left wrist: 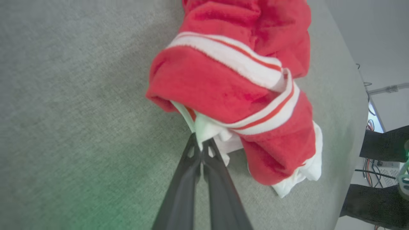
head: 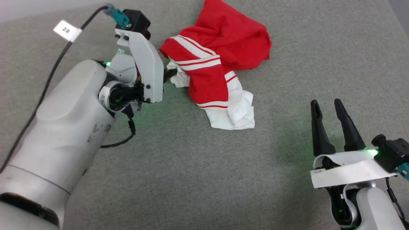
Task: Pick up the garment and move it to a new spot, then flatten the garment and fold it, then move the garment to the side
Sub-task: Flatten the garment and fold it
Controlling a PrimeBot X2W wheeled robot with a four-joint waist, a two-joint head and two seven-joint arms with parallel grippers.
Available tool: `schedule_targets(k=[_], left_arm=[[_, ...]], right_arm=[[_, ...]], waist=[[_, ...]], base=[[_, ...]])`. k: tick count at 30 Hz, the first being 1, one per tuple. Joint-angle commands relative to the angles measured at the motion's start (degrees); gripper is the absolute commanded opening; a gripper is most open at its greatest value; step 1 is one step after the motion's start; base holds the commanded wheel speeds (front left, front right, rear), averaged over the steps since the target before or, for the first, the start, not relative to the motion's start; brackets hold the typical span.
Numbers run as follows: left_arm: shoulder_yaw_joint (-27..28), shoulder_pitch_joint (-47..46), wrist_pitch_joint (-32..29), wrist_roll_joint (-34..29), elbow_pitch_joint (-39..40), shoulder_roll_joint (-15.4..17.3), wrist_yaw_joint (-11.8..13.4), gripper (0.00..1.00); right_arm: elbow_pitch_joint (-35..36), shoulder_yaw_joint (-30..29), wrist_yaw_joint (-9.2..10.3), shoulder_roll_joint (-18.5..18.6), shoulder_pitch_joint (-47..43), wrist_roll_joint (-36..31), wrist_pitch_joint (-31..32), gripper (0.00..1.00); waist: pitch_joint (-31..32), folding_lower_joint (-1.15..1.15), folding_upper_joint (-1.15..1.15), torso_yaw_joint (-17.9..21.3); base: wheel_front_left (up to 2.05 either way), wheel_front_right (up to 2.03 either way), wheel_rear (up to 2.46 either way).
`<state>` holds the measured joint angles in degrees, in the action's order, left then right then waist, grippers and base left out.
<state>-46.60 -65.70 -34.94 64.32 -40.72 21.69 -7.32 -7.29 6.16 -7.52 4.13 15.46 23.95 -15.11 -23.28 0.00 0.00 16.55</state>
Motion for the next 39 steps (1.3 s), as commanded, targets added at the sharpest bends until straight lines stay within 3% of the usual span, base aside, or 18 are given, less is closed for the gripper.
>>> schedule_targets(k=[1, 5, 11, 17, 20, 25, 30, 39], left_arm=[[0.1, -0.2, 0.8, 0.9, 0.6, 0.4, -0.2, 0.00], [-0.5, 1.0, 2.5, 3.0, 3.9, 2.8, -0.2, 0.00], [0.1, 2.9, 3.0, 6.4, 11.4, 9.2, -0.2, 0.00], [1.6, 3.5, 9.0, 3.3, 20.4, 15.6, 0.1, 0.00], [2.4, 4.4, 10.1, 3.1, 22.6, 16.8, 1.2, 0.00], [0.5, 8.4, 9.4, -0.2, 27.6, 22.5, 3.4, 0.00], [-0.5, 14.8, 11.5, -1.3, 27.2, 27.3, 5.1, 0.00], [-4.1, 21.2, 16.6, -6.4, 25.1, 32.2, 2.4, 0.00]], right_arm=[[-0.1, -0.4, 0.07, 0.1, -1.1, -0.3, 0.0, 1.00], [-0.3, -0.7, 0.06, 0.6, -2.2, -0.3, 0.0, 1.00], [-0.5, 0.2, 0.06, 1.5, -3.3, -0.7, 0.0, 1.00], [-0.7, 0.3, 0.06, 2.1, -4.4, -0.8, 0.0, 1.00], [-0.8, 0.4, 0.06, 2.3, -4.5, -0.7, 0.0, 1.00], [-0.7, 0.5, 0.06, 2.2, -4.9, -0.8, 0.0, 1.00], [-0.7, 0.7, 0.06, 2.2, -5.5, -0.3, 0.0, 1.00], [-0.3, 0.0, 0.06, 2.8, -5.2, 0.1, 0.0, 1.00]], waist=[[1.2, 0.00, 0.00, -1.3], [3.5, 0.00, 0.00, -4.2], [6.9, 0.00, 0.00, -8.2], [8.5, 0.00, 0.00, -10.7], [8.8, 0.00, 0.00, -11.0], [9.2, 0.00, 0.00, -11.3], [8.9, 0.00, 0.00, -10.8], [7.5, 0.00, 0.00, -10.1]], base=[[0.00, 0.00, 0.00], [0.00, 0.00, 0.00], [0.00, 0.00, 0.00], [0.00, 0.00, 0.00], [0.00, 0.00, 0.00], [0.00, 0.00, 0.00], [0.00, 0.00, 0.00], [0.00, 0.00, 0.00]])
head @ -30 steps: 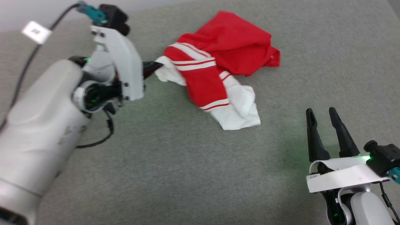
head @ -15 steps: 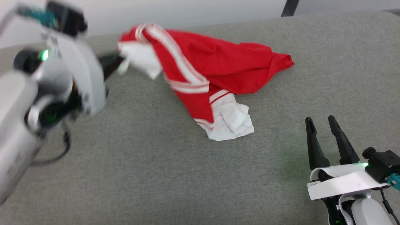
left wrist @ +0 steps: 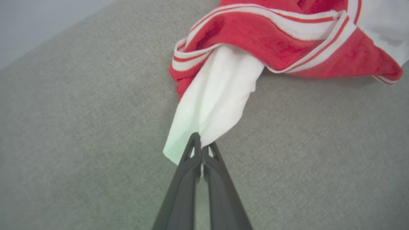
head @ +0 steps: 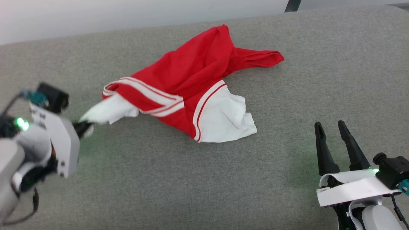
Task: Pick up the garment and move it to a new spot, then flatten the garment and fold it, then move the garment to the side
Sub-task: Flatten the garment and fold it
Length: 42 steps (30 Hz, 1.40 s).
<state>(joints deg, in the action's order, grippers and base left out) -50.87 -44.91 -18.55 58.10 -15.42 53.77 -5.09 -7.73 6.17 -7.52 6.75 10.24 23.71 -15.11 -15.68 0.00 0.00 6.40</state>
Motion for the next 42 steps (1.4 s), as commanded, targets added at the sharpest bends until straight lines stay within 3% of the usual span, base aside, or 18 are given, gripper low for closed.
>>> schedule_targets(k=[1, 5, 8, 13, 17, 21, 28, 30, 34, 37, 38, 39, 40, 42], left_arm=[[-0.2, 1.4, 0.1, 0.7, 0.1, 0.5, -0.3, 0.00], [-1.1, 3.3, 1.2, -1.0, 0.4, 3.7, -0.6, 0.00], [-0.6, 2.2, 4.3, -4.4, -0.6, 5.0, 1.4, 0.00], [2.4, -1.3, 14.6, -10.2, -2.0, 5.3, 4.2, 0.00], [1.7, -0.9, 22.1, -14.9, -4.0, 4.0, 5.3, 0.00], [-1.1, 2.2, 23.7, -16.6, -5.6, 3.6, 3.6, 0.00], [-2.3, 7.3, 23.9, -11.9, -10.1, -0.2, 2.6, 0.01], [-2.2, 7.8, 23.2, -10.2, -11.1, -1.4, 1.9, 0.13], [-2.6, 7.5, 21.8, -8.6, -13.6, -3.4, 1.0, 0.18], [-2.4, 6.9, 22.1, -7.9, -15.3, -4.6, 0.7, 0.33], [-1.9, 6.8, 22.6, -7.5, -15.8, -5.1, 1.0, 0.47], [-1.4, 6.8, 23.3, -7.0, -16.0, -5.4, 1.4, 0.82], [-0.9, 7.0, 23.9, -6.4, -16.2, -5.7, 1.7, 1.00], [0.2, 8.0, 25.6, -5.2, -15.9, -6.4, 2.6, 1.00]], right_arm=[[0.2, 0.0, 0.06, 0.2, 0.1, 0.4, 0.0, 1.00], [0.3, -0.7, 0.06, 0.2, 0.0, 0.4, 0.0, 1.00], [0.0, -0.9, 0.06, 0.1, -0.1, 0.4, 0.0, 1.00], [0.0, -0.3, 0.06, 0.1, 1.2, 0.2, 0.0, 1.00], [-0.2, 0.3, 0.06, 0.2, 1.4, 0.2, 0.0, 1.00], [-0.2, 0.6, 0.06, 0.4, 1.2, 0.4, 0.0, 1.00], [-0.1, 0.0, 0.06, 1.0, 0.5, 0.2, 0.0, 1.00], [0.0, 0.2, 0.06, 1.3, 0.8, 0.0, 0.0, 1.00], [0.0, 1.2, 0.06, 1.9, 1.7, -0.1, 0.0, 1.00], [-0.4, 2.9, 0.07, 2.7, 2.0, 0.1, 0.0, 1.00], [-0.6, 3.7, 0.06, 3.0, 2.2, 0.3, 0.0, 1.00], [-0.8, 4.6, 0.06, 3.5, 2.3, 0.4, 0.0, 1.00], [-1.0, 5.6, 0.06, 4.1, 2.5, 0.4, 0.0, 1.00], [-1.8, 8.2, 0.06, 5.6, 3.2, 0.6, 0.0, 1.00]], waist=[[-0.2, 0.00, 0.00, 0.2], [-0.6, 0.00, 0.00, 0.0], [-0.9, 0.00, 0.00, -0.6], [-1.2, 0.00, 0.00, -1.3], [-1.3, 0.00, 0.00, -1.3], [-1.4, 0.00, 0.00, -1.1], [-1.5, 0.00, 0.00, -1.5], [-1.5, 0.00, 0.00, -1.8], [-1.4, 0.00, 0.00, -2.2], [-1.1, 0.00, 0.00, -2.6], [-0.9, 0.00, 0.00, -2.7], [-0.6, 0.00, 0.00, -3.0], [-0.2, 0.00, 0.00, -3.2], [0.6, 0.00, 0.00, -3.9]], base=[[0.00, 0.00, 0.00], [0.00, 0.00, 0.00], [0.00, 0.00, 0.00], [0.00, 0.00, 0.00], [0.00, 0.00, 0.00], [0.00, 0.00, 0.00], [0.00, 0.00, 0.00], [0.00, 0.00, 0.00], [0.00, 0.00, 0.00], [0.00, 0.00, 0.00], [0.00, 0.00, 0.00], [0.00, 0.00, 0.00], [0.00, 0.00, 0.00], [0.00, 0.00, 0.00]])
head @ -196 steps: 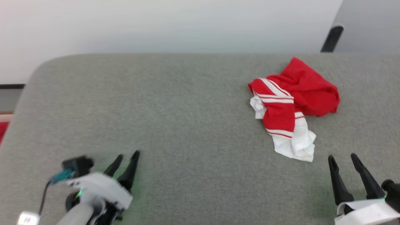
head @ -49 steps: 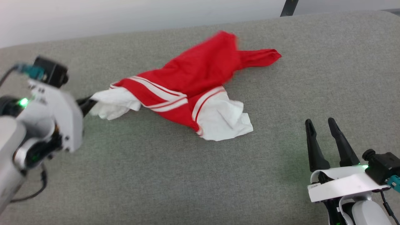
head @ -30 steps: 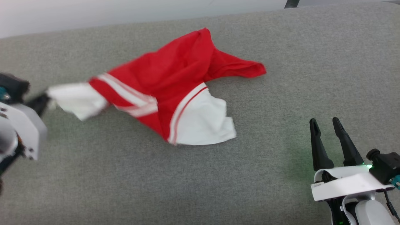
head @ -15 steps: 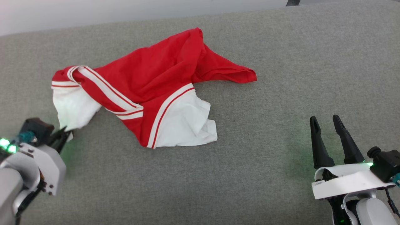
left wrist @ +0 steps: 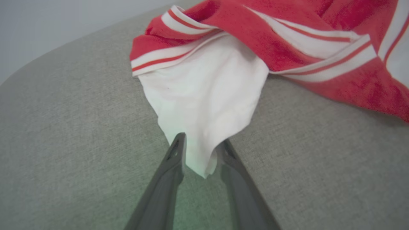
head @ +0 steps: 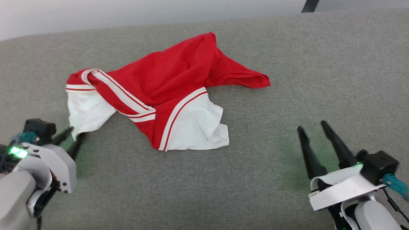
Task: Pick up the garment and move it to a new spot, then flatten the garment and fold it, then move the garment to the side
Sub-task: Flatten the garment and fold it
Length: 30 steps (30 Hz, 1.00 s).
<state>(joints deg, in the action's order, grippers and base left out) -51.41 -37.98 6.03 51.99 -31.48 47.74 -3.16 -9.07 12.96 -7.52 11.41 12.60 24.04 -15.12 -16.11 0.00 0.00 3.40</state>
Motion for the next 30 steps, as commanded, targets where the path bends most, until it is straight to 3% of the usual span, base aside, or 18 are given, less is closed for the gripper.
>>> schedule_targets(k=[1, 8, 15, 16, 22, 30], left_arm=[[1.5, 1.7, 1.9, 2.0, 0.6, -0.9, 1.2, 1.00], [6.1, 8.7, 7.6, 7.1, 7.5, -4.3, 6.9, 1.00], [10.2, 16.4, 9.2, 3.7, 18.1, -9.7, 14.7, 1.00], [10.2, 16.4, 9.2, 3.7, 18.1, -9.7, 14.7, 1.00], [15.4, 22.0, 9.1, -1.9, 26.1, -15.3, 16.6, 1.00], [18.7, 25.2, 9.1, -6.0, 27.4, -21.9, 13.9, 1.00]], right_arm=[[-1.1, 3.0, 0.07, 2.0, 1.2, 0.5, 0.0, 1.00], [-1.4, 16.1, 0.06, 10.6, 7.0, 2.6, 5.4, 1.00], [2.8, 31.0, 0.07, 20.8, 15.9, 6.3, 15.3, 1.00], [2.8, 31.0, 0.07, 20.8, 15.9, 6.3, 15.3, 1.00], [5.2, 43.5, 0.07, 27.7, 26.2, 8.7, 22.0, 1.00], [3.1, 58.0, 0.07, 30.1, 38.8, 12.4, 26.4, 1.00]], waist=[[1.4, 0.00, 0.00, -1.4], [3.7, 0.00, 0.00, -6.5], [3.6, 0.00, 0.00, -13.9], [3.6, 0.00, 0.00, -13.9], [2.2, 0.00, 0.00, -19.7], [-0.5, 0.00, 0.00, -24.6]], base=[[0.00, 0.00, 0.00], [0.00, 0.00, 0.00], [0.00, 0.00, 0.00], [0.00, 0.00, 0.00], [0.00, 0.00, 0.00], [0.00, 0.00, 0.00]])
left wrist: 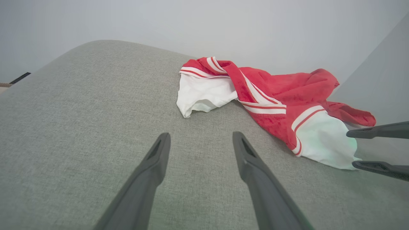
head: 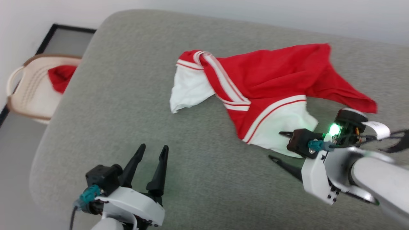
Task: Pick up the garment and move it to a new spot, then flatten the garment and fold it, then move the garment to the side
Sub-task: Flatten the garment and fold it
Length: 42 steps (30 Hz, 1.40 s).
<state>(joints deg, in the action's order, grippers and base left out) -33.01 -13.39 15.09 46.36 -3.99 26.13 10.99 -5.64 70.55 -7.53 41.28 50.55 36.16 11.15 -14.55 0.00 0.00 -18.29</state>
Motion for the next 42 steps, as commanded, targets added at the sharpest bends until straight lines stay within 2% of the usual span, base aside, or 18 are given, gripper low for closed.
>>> schedule_targets(k=[1, 4, 7, 11, 15, 20, 21, 22, 23, 24, 29, 34, 42], left_arm=[[0.6, 0.7, 0.1, -0.7, -0.4, -1.1, -0.7, 1.00], [1.5, 0.4, 0.1, -1.8, -1.2, -3.1, -2.3, 1.00], [2.0, -0.1, 0.1, -2.8, -2.3, -4.8, -3.8, 1.00], [3.3, -0.3, 0.1, -3.8, -3.7, -6.7, -5.5, 1.00], [4.9, 0.3, 0.1, -5.0, -4.5, -8.1, -6.9, 1.00], [6.8, 0.4, 0.1, -6.2, -4.8, -9.6, -8.3, 1.00], [7.0, 0.3, 0.1, -6.5, -4.9, -9.8, -8.7, 1.00], [7.2, 0.2, 0.1, -6.7, -5.0, -10.1, -9.0, 1.00], [7.4, 0.0, 0.1, -6.9, -5.1, -10.3, -9.2, 1.00], [7.6, -0.2, 0.1, -7.2, -5.2, -10.6, -9.5, 1.00], [9.0, -0.3, 0.1, -8.4, -5.6, -11.3, -10.5, 1.00], [10.7, -0.4, 0.1, -9.4, -6.0, -11.7, -11.1, 1.00], [12.6, 0.3, 0.1, -10.6, -6.1, -10.6, -11.5, 1.00]], right_arm=[[-0.9, 1.5, 0.08, 0.5, 2.2, -0.2, 0.9, 1.00], [-2.2, 2.9, 0.08, 0.0, 3.5, -1.0, 3.1, 1.00], [-1.5, 3.0, 0.08, -0.5, 0.8, -4.2, 6.9, 1.00], [-0.6, 3.0, 0.08, 0.6, -1.3, -6.7, 10.2, 1.00], [-0.9, 3.3, 0.08, 1.1, -1.2, -7.5, 9.6, 1.00], [-5.9, 3.1, 0.31, 1.0, 1.3, -9.7, 7.5, 1.00], [-7.1, 3.0, 0.46, 0.8, 1.8, -10.1, 7.0, 0.87], [-8.3, 2.9, 0.52, 0.5, 2.3, -10.6, 6.5, 0.42], [-9.3, 2.9, 0.52, 0.3, 2.7, -11.0, 6.2, 0.07], [-10.4, 2.9, 0.57, 0.1, 2.9, -11.3, 5.8, 0.00], [-14.2, 3.1, 0.48, -0.7, 4.9, -10.6, 2.9, 0.00], [-17.5, 2.6, 0.25, -0.2, 7.5, -6.8, -2.8, 0.00], [-19.5, -5.0, 0.13, 2.4, 4.3, -2.5, -10.7, 0.00]], waist=[[-2.3, 0.00, 0.00, -3.3], [-3.2, 0.00, 0.00, -4.4], [-4.0, 0.00, 0.00, -5.3], [-4.5, 0.00, 0.00, -6.0], [-4.8, 0.00, 0.00, -5.9], [-5.6, 0.00, 0.00, -5.1], [-5.9, 0.00, 0.00, -5.0], [-6.2, 0.00, 0.00, -4.8], [-6.5, 0.00, 0.00, -4.7], [-6.8, 0.00, 0.00, -4.5], [-7.9, 0.00, 0.00, -3.2], [-8.0, 0.00, 0.00, -0.8], [-6.4, 0.00, 0.00, 3.0]], base=[[0.00, 0.00, 0.00], [0.00, 0.00, 0.00], [0.00, 0.00, 0.00], [0.00, 0.00, 0.00], [0.00, 0.00, 0.00], [0.00, 0.00, 0.00], [0.00, 0.00, 0.00], [0.00, 0.00, 0.00], [0.00, 0.00, 0.00], [0.00, 0.00, 0.00], [0.00, 0.00, 0.00], [0.00, 0.00, 0.00], [0.00, 0.00, 0.00]])
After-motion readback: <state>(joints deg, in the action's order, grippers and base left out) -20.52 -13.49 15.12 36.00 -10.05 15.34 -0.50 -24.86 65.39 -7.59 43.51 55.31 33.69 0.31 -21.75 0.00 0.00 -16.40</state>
